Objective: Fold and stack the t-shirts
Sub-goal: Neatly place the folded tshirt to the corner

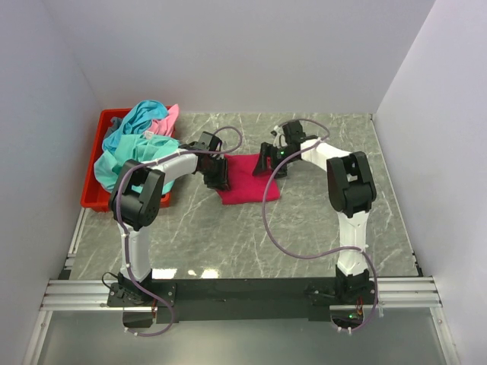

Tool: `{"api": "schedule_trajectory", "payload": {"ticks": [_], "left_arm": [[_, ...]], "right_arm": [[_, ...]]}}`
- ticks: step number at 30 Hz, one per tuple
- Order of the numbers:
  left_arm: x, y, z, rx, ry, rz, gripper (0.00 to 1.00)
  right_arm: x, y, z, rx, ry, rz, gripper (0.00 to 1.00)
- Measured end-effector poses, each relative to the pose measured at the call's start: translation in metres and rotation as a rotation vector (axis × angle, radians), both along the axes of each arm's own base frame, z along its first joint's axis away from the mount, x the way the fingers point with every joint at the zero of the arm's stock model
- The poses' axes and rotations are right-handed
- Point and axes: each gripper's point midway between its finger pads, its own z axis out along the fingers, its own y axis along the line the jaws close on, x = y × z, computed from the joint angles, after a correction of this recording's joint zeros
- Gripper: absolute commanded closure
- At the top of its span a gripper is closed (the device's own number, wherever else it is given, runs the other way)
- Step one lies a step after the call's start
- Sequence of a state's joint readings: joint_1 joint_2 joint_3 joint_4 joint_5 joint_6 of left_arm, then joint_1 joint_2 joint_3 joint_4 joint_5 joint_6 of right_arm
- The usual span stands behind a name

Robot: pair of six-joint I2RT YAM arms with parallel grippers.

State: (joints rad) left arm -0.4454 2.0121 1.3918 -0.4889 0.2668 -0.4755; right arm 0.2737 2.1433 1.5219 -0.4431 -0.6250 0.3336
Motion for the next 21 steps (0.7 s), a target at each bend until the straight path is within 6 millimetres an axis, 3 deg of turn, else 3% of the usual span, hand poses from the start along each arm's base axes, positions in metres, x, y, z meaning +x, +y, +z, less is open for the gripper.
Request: {"api": "schedule_trajectory", "payload": {"ticks": [4,9,10,11,12,18,21], "left_arm": [[0.001,-0.002,0.000,-0.009,0.001,0.004,0.63],[0.001,-0.005,0.000,-0.024,0.003,0.006,0.63],[0.001,-0.005,0.001,-0.028,0.003,0.005,0.63],[0.002,-0.006,0.001,-0.031,0.004,0.006,0.63],[0.002,-0.006,0.001,-0.032,0.004,0.006,0.63],[0.005,-0.008,0.007,-0.034,0.003,0.012,0.63],[0.013,-0.009,0.018,-0.045,-0.015,0.020,0.62]], "right_arm": [[-0.001,0.017,0.000,-0.012,-0.017,0.027,0.30],[-0.001,0.023,-0.009,-0.044,-0.012,0.021,0.68],[-0.001,0.023,-0.011,-0.050,-0.006,0.018,0.77],[0.000,0.022,-0.014,-0.055,-0.002,0.014,0.96],[0.001,0.022,-0.016,-0.059,0.001,0.011,1.00],[0.006,0.013,-0.017,-0.106,0.010,-0.021,1.00],[0.013,-0.003,-0.017,-0.134,0.007,-0.046,1.00]]}}
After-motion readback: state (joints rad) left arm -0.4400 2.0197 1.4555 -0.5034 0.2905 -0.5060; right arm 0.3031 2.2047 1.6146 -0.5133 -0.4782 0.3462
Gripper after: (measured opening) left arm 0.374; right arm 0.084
